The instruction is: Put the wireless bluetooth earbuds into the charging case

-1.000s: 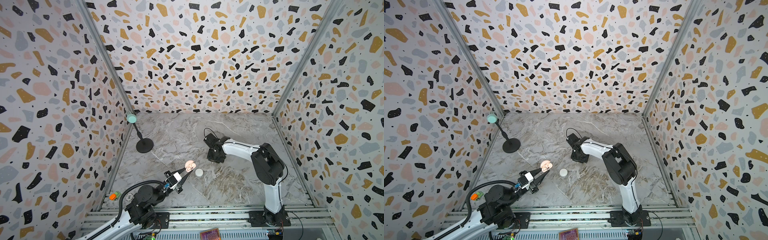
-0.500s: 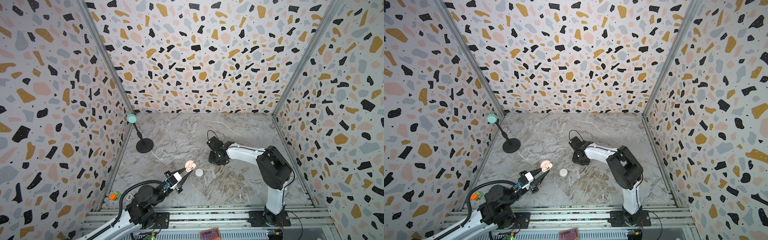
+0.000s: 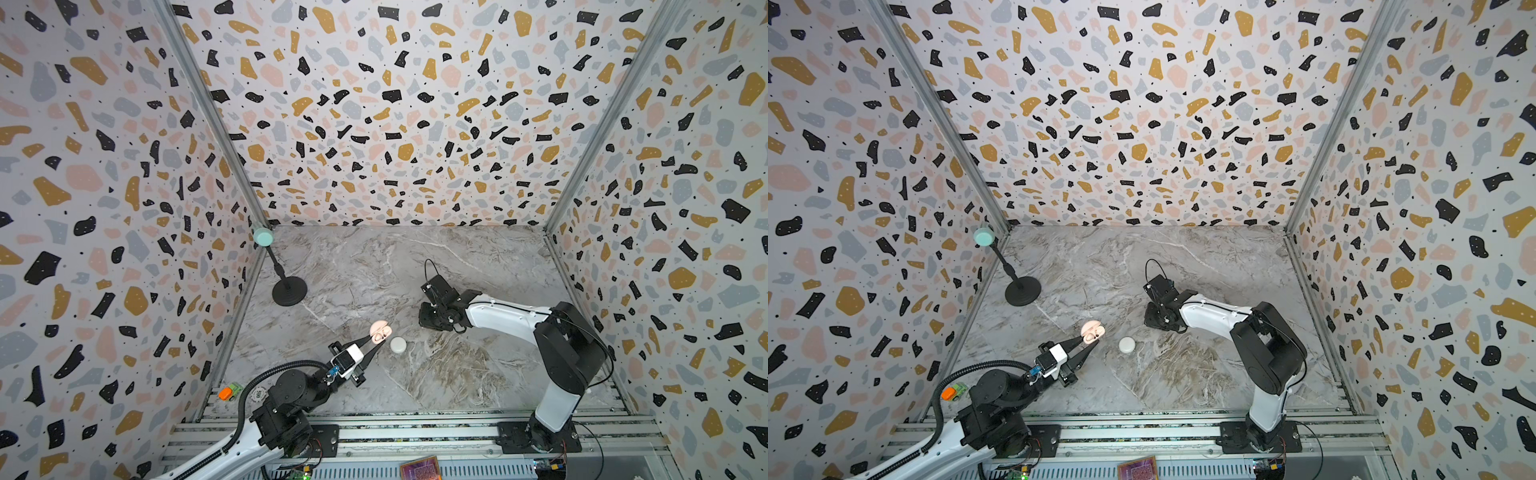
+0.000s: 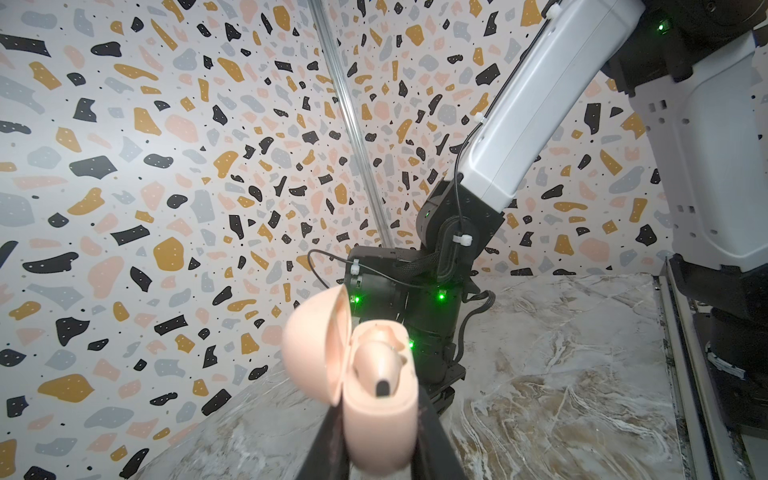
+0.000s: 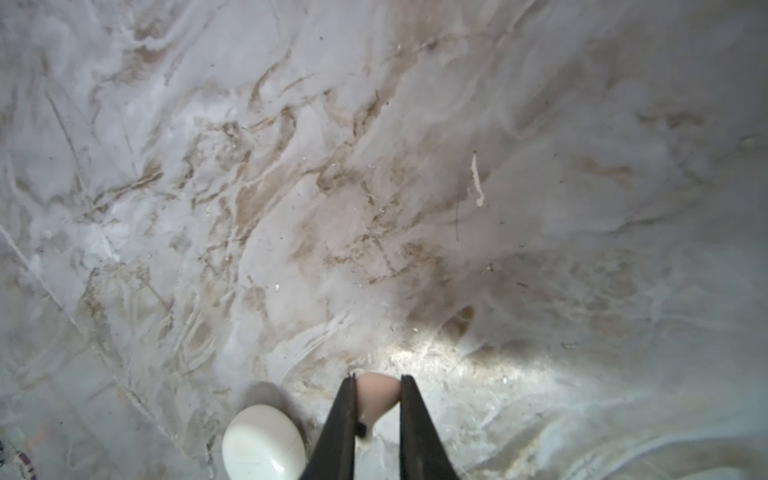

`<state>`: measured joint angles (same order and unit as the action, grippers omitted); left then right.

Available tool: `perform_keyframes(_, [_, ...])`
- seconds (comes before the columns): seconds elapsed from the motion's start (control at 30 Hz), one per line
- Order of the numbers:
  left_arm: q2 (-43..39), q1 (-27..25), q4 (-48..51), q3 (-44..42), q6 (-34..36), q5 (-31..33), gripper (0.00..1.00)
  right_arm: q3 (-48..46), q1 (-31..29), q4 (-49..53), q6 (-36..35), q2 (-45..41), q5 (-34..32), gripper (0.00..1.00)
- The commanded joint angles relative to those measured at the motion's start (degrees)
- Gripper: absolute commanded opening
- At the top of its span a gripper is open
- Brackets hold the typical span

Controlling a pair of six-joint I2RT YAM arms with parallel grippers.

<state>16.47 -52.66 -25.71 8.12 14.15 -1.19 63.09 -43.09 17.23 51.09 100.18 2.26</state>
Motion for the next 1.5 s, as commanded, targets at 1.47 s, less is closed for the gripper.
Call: perform_keyframes(1.47, [4.7, -0.1, -3.5, -0.3, -0.7, -1.7, 0.0, -14.9, -7.3, -10.3, -11.0, -30.9, 1.9, 0.09])
